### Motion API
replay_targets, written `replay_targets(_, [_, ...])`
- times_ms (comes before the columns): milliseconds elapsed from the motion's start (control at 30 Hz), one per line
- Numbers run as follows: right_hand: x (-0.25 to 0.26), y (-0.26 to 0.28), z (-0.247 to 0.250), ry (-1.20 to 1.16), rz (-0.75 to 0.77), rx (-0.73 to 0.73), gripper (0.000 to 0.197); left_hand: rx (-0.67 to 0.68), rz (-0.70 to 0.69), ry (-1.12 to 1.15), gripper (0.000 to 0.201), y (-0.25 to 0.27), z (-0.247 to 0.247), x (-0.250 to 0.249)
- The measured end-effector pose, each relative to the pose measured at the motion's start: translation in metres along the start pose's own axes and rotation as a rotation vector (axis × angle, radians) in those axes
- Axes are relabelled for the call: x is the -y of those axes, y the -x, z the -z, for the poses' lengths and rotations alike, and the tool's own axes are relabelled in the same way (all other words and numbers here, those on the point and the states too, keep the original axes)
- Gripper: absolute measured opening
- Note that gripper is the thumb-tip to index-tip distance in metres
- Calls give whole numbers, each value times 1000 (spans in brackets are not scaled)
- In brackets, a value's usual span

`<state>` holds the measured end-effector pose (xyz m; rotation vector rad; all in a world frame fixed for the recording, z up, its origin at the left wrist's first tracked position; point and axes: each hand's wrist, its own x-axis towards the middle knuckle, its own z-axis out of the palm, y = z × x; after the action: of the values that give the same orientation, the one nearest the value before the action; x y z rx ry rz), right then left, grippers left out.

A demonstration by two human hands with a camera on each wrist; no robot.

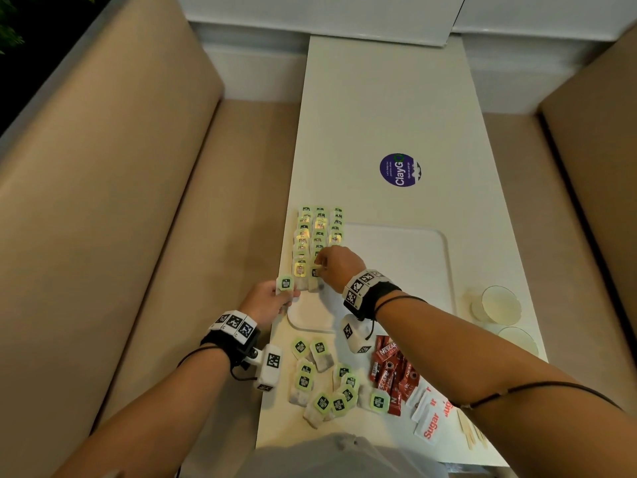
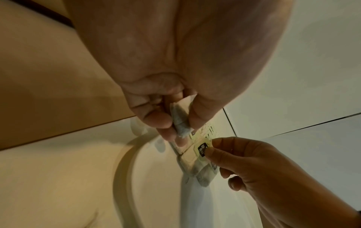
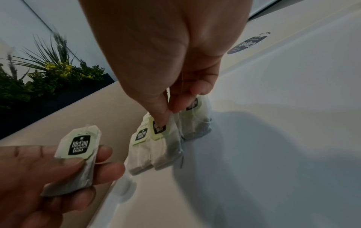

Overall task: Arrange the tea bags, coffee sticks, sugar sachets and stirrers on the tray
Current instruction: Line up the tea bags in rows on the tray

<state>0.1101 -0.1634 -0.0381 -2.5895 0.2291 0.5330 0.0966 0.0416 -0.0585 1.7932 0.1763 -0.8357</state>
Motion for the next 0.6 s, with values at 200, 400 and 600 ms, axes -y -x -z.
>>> replay_targets(200, [6,11,5,-103,142,-31,30,12,-48,-53,8,-1,-2,-3])
replay_targets(400, [18,24,5,-179,294,33,28,36,-84,-40,15,1,-9,-13])
replay_targets(600, [17,23,7,-176,299,34,16,40,-71,-12,31,-1,-12,-20])
